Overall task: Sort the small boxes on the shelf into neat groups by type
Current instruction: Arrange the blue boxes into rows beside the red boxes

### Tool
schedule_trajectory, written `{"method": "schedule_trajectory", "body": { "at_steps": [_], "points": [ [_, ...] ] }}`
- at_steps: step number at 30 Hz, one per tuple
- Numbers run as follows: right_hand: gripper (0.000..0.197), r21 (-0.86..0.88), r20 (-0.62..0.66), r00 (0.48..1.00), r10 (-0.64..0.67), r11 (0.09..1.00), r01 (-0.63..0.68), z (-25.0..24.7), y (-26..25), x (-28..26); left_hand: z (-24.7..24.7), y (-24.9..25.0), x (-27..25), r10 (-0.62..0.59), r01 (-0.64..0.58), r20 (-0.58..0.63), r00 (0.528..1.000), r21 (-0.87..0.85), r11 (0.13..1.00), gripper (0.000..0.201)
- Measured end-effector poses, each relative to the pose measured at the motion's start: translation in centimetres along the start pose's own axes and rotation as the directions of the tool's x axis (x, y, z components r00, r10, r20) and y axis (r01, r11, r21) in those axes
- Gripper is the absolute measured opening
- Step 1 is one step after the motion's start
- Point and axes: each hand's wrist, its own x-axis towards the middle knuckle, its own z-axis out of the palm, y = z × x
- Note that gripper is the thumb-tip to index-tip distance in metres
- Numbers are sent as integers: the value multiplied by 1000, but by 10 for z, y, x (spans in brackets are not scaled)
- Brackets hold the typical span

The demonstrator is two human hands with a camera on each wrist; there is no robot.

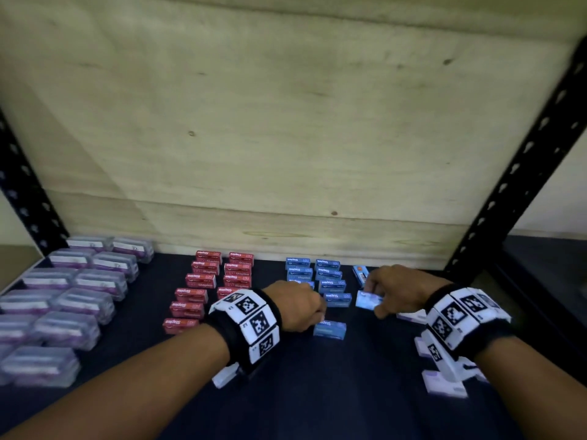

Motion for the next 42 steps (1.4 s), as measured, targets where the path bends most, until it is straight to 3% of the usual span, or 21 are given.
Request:
{"method": "schedule_trajectory", "body": {
  "at_steps": [9,16,23,33,39,42],
  "points": [
    [34,4,-63,998,-10,1000,10,22,-6,-11,0,5,-5,-44,42,-47,998,-53,998,39],
    [32,13,-49,999,-21,1000,22,30,-4,-16,2,22,7,96,-98,-109,989,-11,995,39],
    [29,68,-63,998,-32,997,36,33,-3,-16,0,18,2,93,-107,-97,991,-147,983,50],
    [23,124,-86,987,-139,981,149,34,-32,-7,1,-13,-23,-155,76,-142,978,-449,890,13],
    [21,146,-96,988,-121,980,134,35,-25,-11,5,-23,-36,-216,183,-73,974,-318,930,10],
    [22,142,-65,994,-92,985,100,32,-23,-17,4,-20,-41,-247,239,-23,969,-181,954,22]
  ]
}}
